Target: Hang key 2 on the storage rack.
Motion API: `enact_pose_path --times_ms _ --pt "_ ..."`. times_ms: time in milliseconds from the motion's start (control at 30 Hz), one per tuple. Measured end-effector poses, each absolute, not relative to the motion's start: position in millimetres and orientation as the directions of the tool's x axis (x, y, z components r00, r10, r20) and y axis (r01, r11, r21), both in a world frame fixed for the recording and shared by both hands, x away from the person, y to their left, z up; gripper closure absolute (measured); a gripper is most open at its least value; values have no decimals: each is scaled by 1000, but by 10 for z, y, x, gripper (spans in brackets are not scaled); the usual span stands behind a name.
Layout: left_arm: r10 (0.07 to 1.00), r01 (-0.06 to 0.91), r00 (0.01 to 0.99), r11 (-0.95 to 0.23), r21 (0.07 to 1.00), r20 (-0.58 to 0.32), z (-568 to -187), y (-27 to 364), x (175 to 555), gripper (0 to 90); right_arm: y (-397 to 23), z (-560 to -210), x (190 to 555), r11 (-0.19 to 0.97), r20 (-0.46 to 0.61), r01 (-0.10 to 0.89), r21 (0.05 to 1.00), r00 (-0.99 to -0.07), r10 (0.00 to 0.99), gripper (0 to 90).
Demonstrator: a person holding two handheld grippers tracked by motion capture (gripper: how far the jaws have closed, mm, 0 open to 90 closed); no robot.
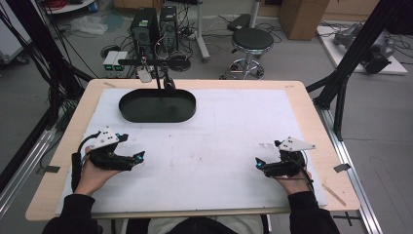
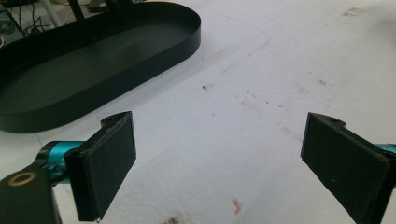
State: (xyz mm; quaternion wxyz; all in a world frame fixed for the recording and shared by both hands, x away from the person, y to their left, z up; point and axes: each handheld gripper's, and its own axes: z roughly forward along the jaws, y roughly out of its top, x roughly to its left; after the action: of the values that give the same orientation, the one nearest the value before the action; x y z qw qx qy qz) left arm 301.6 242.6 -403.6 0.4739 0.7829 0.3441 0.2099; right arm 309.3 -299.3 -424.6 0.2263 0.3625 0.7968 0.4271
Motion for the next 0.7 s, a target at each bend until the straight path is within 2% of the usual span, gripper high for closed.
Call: enact_pose_path --times_ms 133,500,700 --pt "739 345 674 -325 881 9 -4078 2465 2964 106 -2995 -4248 3092 371 -49 386 845 -634 772 13" --pt "778 381 627 -265 886 -37 -4245 2689 2790 106 -2990 -4247 3089 377 -54 385 842 -636 770 13" --pt "801 383 598 -263 886 -21 -4281 2766 2705 106 -2979 -4251 3090 379 -53 382 843 -642 765 13"
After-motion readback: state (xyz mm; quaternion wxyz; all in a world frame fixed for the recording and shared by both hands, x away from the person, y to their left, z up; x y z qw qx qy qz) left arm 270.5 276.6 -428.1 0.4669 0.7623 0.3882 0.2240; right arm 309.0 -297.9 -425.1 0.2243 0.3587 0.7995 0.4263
